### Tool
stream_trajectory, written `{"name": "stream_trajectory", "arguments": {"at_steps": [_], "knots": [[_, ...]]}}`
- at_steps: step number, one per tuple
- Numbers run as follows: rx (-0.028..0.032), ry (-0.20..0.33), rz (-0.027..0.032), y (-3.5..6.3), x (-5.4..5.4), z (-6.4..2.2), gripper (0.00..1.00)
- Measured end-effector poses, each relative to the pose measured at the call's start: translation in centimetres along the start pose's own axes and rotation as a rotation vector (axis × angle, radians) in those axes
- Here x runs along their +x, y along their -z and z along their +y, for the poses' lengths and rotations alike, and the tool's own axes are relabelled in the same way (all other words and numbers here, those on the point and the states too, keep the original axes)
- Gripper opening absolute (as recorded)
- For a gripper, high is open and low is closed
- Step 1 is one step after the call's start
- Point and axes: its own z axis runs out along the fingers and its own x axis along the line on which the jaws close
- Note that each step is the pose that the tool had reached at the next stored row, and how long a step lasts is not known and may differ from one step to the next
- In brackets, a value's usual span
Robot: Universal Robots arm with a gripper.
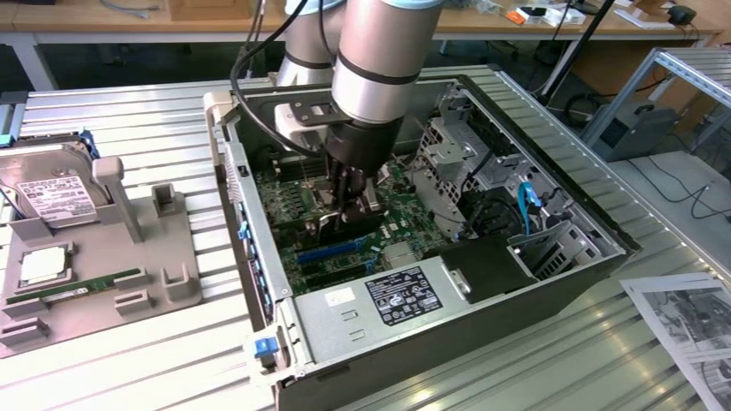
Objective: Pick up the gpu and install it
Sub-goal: 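Insert the gpu into the slot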
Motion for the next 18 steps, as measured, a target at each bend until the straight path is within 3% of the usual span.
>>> {"name": "stream_trajectory", "arguments": {"at_steps": [18], "knots": [[-0.0002,0.0,-0.0001,-0.01,0.0,0.17,0.27]]}}
